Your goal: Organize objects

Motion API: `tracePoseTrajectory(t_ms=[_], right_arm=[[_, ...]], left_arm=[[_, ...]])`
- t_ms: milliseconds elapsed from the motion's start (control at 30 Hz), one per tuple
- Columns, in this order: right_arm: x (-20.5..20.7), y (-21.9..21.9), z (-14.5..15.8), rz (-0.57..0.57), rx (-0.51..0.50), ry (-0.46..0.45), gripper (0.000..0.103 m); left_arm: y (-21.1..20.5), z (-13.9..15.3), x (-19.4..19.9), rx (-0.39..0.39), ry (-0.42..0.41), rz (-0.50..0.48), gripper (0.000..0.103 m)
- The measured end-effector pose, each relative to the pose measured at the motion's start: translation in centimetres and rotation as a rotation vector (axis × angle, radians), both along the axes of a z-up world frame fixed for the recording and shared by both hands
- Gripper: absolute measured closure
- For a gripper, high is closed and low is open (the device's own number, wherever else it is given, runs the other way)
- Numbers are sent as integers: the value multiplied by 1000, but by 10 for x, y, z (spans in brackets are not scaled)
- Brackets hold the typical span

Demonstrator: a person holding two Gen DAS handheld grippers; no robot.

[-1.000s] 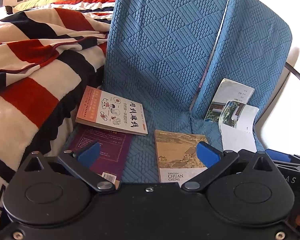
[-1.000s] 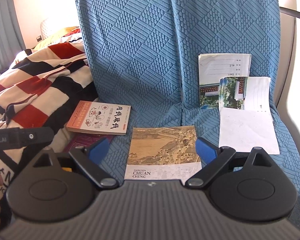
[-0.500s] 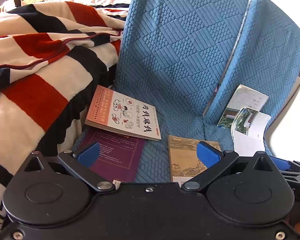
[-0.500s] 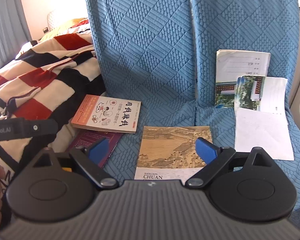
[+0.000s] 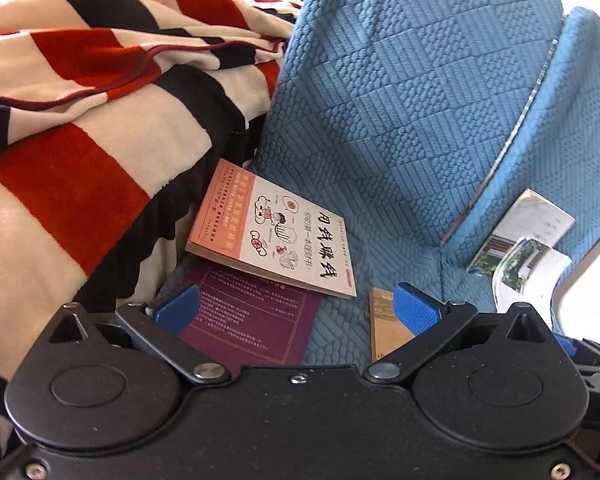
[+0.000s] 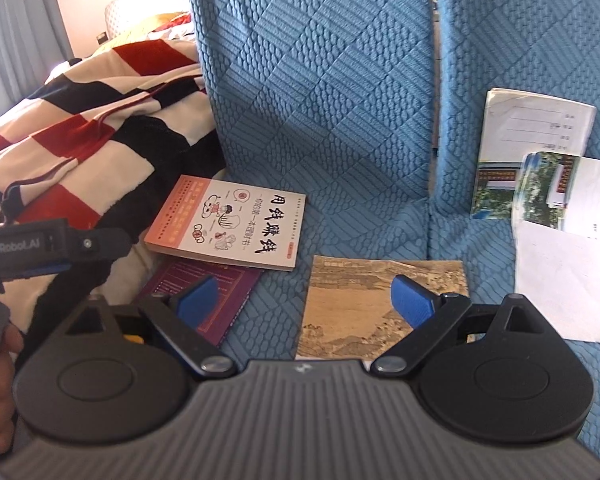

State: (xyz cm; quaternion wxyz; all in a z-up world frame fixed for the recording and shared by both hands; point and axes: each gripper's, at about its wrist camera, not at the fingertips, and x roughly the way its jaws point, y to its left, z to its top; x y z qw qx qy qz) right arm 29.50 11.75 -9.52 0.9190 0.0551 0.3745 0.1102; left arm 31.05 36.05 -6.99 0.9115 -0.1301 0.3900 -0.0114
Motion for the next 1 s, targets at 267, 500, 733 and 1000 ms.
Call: tracePoseTrajectory(t_ms=[267, 500, 733, 1000], right_arm=[[29, 17, -17, 25, -4, 28, 8], [52, 30, -34, 36, -10, 60, 8], [72, 36, -52, 32, -7, 101, 8], [89, 39, -71, 31, -1, 140, 8]], left_arm=[[14, -22, 32, -26, 33, 25, 0], [28, -46, 59, -65, 67, 42, 0], [43, -78, 87, -109, 120, 75, 0], [51, -104, 114, -151, 166, 98, 0]])
